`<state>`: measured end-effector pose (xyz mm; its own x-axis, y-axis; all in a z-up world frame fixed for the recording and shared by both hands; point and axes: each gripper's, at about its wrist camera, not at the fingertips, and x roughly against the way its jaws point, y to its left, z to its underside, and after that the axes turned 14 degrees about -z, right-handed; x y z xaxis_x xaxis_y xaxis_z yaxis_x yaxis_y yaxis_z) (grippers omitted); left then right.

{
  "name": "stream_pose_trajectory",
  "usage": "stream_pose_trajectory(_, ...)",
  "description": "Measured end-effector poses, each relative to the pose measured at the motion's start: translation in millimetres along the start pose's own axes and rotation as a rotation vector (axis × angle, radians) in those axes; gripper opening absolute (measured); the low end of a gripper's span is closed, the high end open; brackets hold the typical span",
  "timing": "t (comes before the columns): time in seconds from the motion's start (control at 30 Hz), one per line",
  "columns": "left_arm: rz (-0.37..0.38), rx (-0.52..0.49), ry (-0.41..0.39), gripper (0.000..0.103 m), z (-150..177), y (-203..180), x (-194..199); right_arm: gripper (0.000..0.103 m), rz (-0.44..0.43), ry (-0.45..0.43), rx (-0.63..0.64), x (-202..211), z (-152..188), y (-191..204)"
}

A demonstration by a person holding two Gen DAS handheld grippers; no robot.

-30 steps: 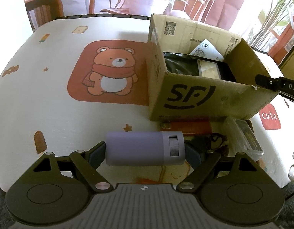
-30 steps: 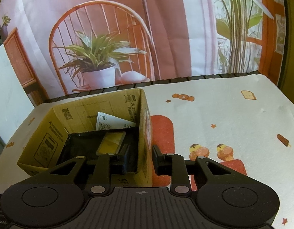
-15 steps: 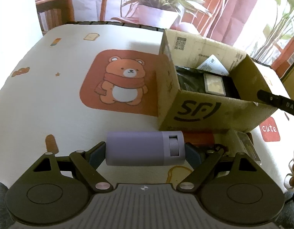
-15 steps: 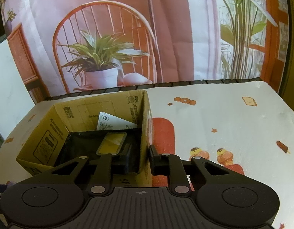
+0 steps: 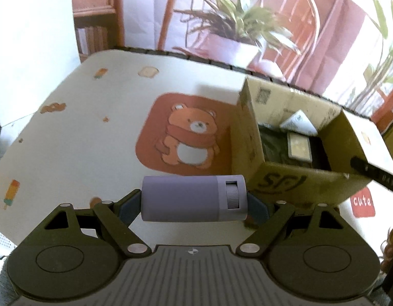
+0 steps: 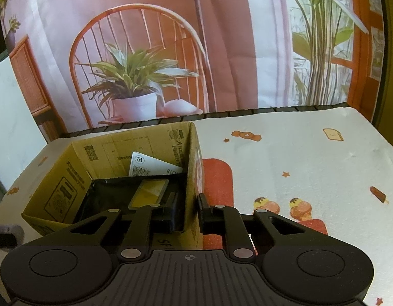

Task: Organize rigid objects
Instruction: 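Lift the lavender cylinder with the left gripper toward the box, then carry the lavender cylinder over the box opening with the left gripper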

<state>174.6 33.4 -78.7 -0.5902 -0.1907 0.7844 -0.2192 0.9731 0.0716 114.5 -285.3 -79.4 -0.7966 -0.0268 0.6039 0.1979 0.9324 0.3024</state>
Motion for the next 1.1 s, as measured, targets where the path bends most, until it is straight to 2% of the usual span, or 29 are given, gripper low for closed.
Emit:
stream_pose_trajectory(0.33, -0.011, 0.021, -0.095, 0.088, -26.6, -0.4, 19.9, 0.015, -0.001, -0.002, -0.002, -0.4, 0.9, -0.2)
stream_pose_trajectory(0.67, 0.047, -0.042, -0.189, 0.088, -62.3, -37.5, 31.3, 0.015, -0.002, -0.007, -0.008, -1.6, 0.8, -0.3)
stream_pose_trajectory(1.1, 0.117, -0.148, -0.169, 0.088, -84.3, -112.0, -0.1, 0.015, -0.002, -0.009, -0.008, -1.4, 1.7, -0.9)
